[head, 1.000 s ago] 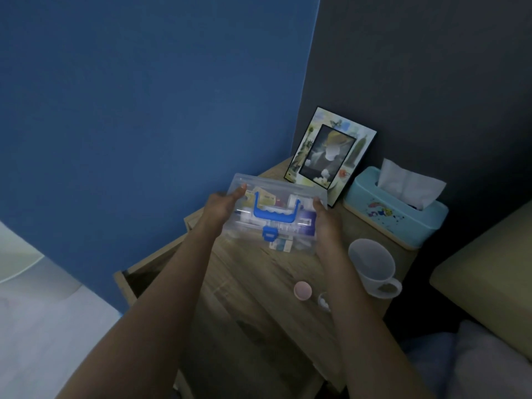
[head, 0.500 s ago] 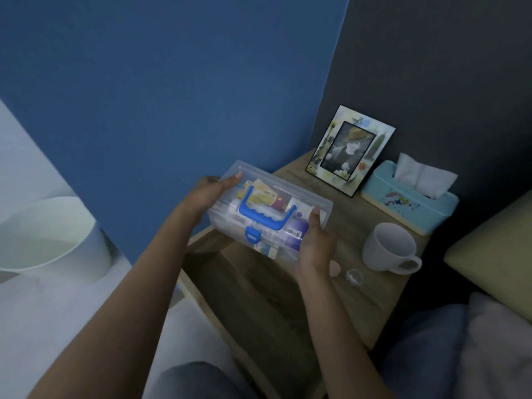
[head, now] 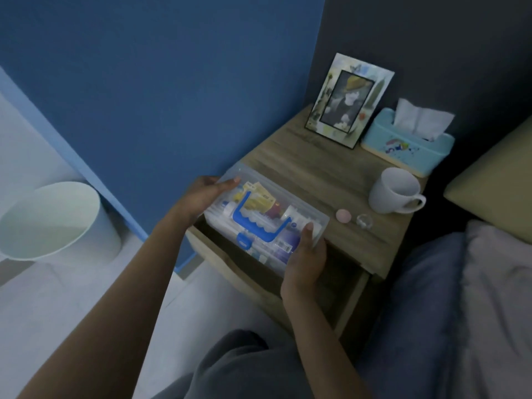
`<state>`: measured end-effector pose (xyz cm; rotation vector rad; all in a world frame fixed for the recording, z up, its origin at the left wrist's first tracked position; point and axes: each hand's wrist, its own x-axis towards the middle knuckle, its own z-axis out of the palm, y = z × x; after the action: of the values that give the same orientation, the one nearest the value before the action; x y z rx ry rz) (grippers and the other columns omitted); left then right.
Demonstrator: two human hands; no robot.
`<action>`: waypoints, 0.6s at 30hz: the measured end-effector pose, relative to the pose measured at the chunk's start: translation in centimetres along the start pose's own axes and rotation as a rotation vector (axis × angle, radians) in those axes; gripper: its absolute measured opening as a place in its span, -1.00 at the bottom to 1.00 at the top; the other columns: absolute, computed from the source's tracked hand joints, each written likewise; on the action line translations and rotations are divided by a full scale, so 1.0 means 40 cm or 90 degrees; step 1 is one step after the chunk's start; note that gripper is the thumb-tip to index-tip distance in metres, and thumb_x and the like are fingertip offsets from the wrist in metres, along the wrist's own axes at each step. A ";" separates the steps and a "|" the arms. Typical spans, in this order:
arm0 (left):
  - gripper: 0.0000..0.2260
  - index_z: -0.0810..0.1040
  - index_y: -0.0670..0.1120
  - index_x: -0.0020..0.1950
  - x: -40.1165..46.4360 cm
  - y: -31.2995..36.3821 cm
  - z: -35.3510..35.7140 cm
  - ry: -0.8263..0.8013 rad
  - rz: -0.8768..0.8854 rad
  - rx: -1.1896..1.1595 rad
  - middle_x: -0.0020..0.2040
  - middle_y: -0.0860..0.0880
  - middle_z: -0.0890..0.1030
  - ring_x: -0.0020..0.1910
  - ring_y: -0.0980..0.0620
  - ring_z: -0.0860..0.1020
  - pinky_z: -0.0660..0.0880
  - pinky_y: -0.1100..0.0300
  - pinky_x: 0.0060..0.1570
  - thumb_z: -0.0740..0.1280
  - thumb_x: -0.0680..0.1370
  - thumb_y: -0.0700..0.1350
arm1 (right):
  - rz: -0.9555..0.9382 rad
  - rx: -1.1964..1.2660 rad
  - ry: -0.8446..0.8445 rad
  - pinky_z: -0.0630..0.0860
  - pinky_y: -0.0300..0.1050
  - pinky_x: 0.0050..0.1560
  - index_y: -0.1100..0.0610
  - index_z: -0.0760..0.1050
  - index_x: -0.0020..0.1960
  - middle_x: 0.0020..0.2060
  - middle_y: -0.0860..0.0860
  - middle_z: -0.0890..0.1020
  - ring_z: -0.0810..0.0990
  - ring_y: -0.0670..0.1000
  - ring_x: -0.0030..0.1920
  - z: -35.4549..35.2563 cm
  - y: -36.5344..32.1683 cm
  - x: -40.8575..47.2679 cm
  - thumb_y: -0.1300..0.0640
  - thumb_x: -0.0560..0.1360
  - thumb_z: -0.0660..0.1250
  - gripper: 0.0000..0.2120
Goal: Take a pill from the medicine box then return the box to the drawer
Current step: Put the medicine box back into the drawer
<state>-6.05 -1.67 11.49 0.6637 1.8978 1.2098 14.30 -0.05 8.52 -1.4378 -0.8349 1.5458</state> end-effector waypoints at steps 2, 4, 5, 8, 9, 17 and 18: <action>-0.60 0.63 -0.12 0.16 -0.003 -0.041 0.010 0.002 -0.007 0.021 0.11 -0.08 0.66 0.09 -0.03 0.62 0.48 0.08 0.22 0.40 0.46 0.12 | 0.006 0.011 -0.014 0.63 -0.01 0.00 0.07 0.41 0.34 0.10 0.02 0.63 0.66 -0.02 0.05 -0.015 0.028 -0.010 -0.03 0.55 0.25 -0.61; -0.54 0.60 -0.15 0.21 -0.002 -0.080 0.023 -0.004 -0.018 0.037 0.17 -0.12 0.64 0.18 -0.09 0.58 0.42 0.02 0.31 0.38 0.46 0.15 | 0.011 0.013 -0.019 0.62 0.04 0.06 0.10 0.38 0.37 0.15 0.06 0.61 0.65 0.04 0.10 -0.029 0.053 -0.011 -0.01 0.56 0.24 -0.59; -0.50 0.57 -0.17 0.25 0.001 -0.097 0.030 -0.007 -0.025 0.038 0.21 -0.14 0.61 0.22 -0.11 0.55 0.39 0.00 0.34 0.37 0.47 0.16 | 0.014 0.011 -0.018 0.62 0.01 0.04 0.10 0.37 0.37 0.16 0.07 0.61 0.64 0.04 0.11 -0.035 0.066 -0.007 0.00 0.57 0.23 -0.59; -0.42 0.51 -0.18 0.33 0.014 -0.133 0.058 -0.015 -0.054 0.062 0.29 -0.17 0.55 0.28 -0.13 0.50 0.36 -0.02 0.37 0.34 0.47 0.21 | 0.016 -0.011 -0.014 0.58 -0.14 -0.07 0.12 0.36 0.38 0.18 0.10 0.59 0.63 0.04 0.11 -0.057 0.100 0.021 0.00 0.57 0.22 -0.58; -0.41 0.51 -0.17 0.32 0.019 -0.143 0.067 -0.016 -0.063 0.071 0.28 -0.16 0.56 0.27 -0.12 0.51 0.38 0.02 0.33 0.33 0.47 0.23 | 0.016 -0.020 -0.014 0.56 -0.20 -0.12 0.13 0.36 0.39 0.18 0.11 0.59 0.63 0.03 0.10 -0.062 0.111 0.033 0.00 0.57 0.22 -0.58; -0.46 0.51 -0.16 0.28 0.071 -0.208 0.104 -0.099 -0.138 0.073 0.22 -0.22 0.57 0.21 -0.22 0.53 0.36 -0.17 0.34 0.26 0.51 0.22 | 0.053 -0.064 -0.015 0.51 -0.30 -0.25 0.05 0.34 0.39 0.06 -0.03 0.60 0.61 -0.15 -0.05 -0.067 0.185 0.127 -0.06 0.58 0.21 -0.58; -0.48 0.51 -0.16 0.27 0.080 -0.208 0.108 -0.093 -0.143 0.085 0.20 -0.22 0.58 0.19 -0.21 0.54 0.37 -0.17 0.33 0.26 0.51 0.22 | 0.061 -0.063 -0.016 0.53 -0.28 -0.22 0.04 0.34 0.39 0.02 -0.07 0.59 0.61 -0.15 -0.05 -0.065 0.192 0.138 -0.06 0.58 0.21 -0.59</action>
<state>-4.48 -0.48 1.79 0.5739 1.8846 0.8773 15.89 1.52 -1.04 -1.5526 -0.8788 1.6166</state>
